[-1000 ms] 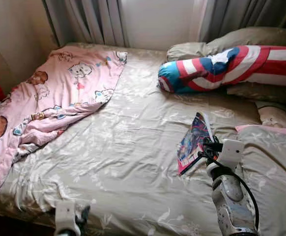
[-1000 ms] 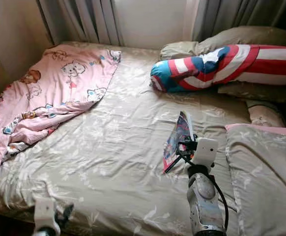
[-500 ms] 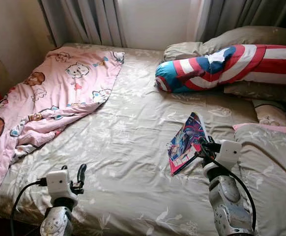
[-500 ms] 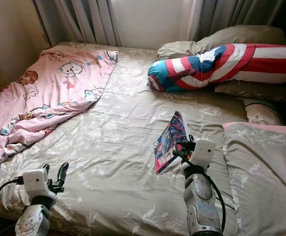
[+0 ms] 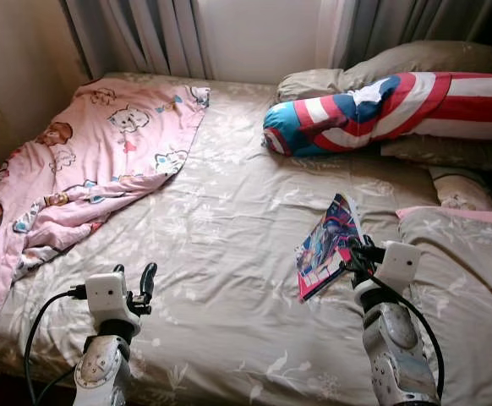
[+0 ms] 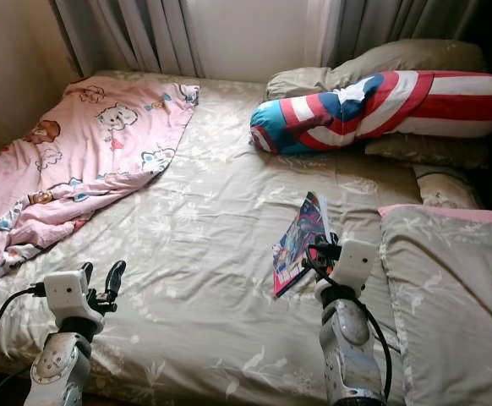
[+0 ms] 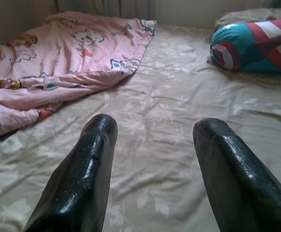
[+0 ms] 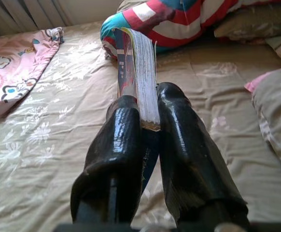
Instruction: Clean up the room
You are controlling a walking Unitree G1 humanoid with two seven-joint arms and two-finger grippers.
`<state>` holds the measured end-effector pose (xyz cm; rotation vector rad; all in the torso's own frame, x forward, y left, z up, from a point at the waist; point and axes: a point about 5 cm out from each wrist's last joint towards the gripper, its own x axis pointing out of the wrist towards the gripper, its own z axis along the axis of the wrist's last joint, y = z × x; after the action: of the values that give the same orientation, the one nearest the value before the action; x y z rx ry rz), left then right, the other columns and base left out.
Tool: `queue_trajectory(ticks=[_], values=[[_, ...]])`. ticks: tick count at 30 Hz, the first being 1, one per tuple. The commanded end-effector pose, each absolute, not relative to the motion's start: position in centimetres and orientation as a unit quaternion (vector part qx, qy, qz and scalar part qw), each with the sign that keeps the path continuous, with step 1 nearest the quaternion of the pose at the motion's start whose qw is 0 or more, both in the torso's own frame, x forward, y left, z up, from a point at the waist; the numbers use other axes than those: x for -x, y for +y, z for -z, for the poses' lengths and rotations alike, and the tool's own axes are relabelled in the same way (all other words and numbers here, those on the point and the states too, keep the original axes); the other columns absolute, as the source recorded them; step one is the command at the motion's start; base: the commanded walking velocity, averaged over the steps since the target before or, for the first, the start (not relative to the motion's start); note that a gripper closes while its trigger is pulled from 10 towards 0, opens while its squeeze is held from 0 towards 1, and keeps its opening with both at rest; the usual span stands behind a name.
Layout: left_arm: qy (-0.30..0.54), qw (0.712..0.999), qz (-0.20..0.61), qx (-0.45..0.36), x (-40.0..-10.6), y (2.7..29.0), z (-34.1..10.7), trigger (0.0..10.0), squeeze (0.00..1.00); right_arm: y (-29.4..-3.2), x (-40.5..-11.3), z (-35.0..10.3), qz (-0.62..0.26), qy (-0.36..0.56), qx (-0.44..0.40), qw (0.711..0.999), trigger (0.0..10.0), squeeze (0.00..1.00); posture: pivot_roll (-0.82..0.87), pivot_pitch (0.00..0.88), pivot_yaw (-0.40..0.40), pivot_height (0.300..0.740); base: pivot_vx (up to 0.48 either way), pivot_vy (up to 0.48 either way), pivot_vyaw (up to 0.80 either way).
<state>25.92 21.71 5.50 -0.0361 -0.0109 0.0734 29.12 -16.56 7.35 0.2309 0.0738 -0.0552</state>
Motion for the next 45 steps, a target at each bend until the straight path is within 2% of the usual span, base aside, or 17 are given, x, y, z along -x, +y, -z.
queue_trajectory(ticks=[1, 5, 9, 17, 21, 26, 34, 45], values=[[0.004, 0.999, -0.038, 0.026, -25.5, 21.6, -5.2, 10.0, 0.00, -16.7, -29.1, -7.7, 0.026, 0.022, -0.113, 0.993, 10.0, 0.00, -0.06, 0.064, 0.015, 0.671, 0.000, 0.000, 0.00], [0.008, 0.999, -0.036, 0.029, -25.4, 21.4, -5.3, 10.0, 0.00, -16.4, -29.3, -7.7, 0.018, 0.030, -0.112, 0.993, 10.0, 0.00, -0.06, 0.069, 0.013, 0.671, 0.000, 0.000, 0.00], [0.009, 0.999, -0.036, 0.031, -25.6, 21.5, -5.3, 10.0, 0.00, -16.3, -29.5, -7.8, 0.014, 0.024, -0.113, 0.993, 10.0, 0.00, -0.05, 0.078, 0.013, 0.647, 0.000, 0.000, 0.00], [0.013, 0.999, -0.037, 0.031, -25.5, 21.7, -5.4, 10.0, 0.00, -16.5, -29.4, -7.4, 0.025, 0.026, -0.129, 0.991, 10.0, 0.00, -0.05, 0.089, 0.015, 0.647, 0.000, 0.000, 0.00], [0.014, 0.999, -0.037, 0.032, -25.6, 21.7, -5.5, 10.0, 0.00, -16.5, -29.8, -7.1, 0.028, 0.033, -0.178, 0.983, 10.0, 0.00, -0.04, 0.097, 0.021, 0.647, 0.000, 0.000, 0.00], [0.015, 0.999, -0.037, 0.031, -25.6, 21.9, -5.5, 10.0, 0.00, -16.4, -31.1, -7.3, -0.001, 0.028, -0.297, 0.955, 10.0, 0.00, -0.03, 0.103, 0.028, 0.647, 0.000, 0.000, 0.00], [0.014, 0.999, -0.038, 0.028, -25.4, 22.4, -5.8, 10.0, 0.00, -17.1, -33.0, -7.0, -0.012, 0.036, -0.362, 0.931, 10.0, 0.00, 0.00, 0.120, 0.037, 0.647, 0.000, 0.000, 0.00], [0.020, 0.999, -0.034, 0.003, -23.7, 23.5, -6.4, 10.0, 0.00, -18.8, -34.3, -6.6, 0.040, 0.050, -0.407, 0.911, 10.0, 0.00, 0.07, 0.183, 0.074, 0.647, 0.000, 0.000, 0.00]])
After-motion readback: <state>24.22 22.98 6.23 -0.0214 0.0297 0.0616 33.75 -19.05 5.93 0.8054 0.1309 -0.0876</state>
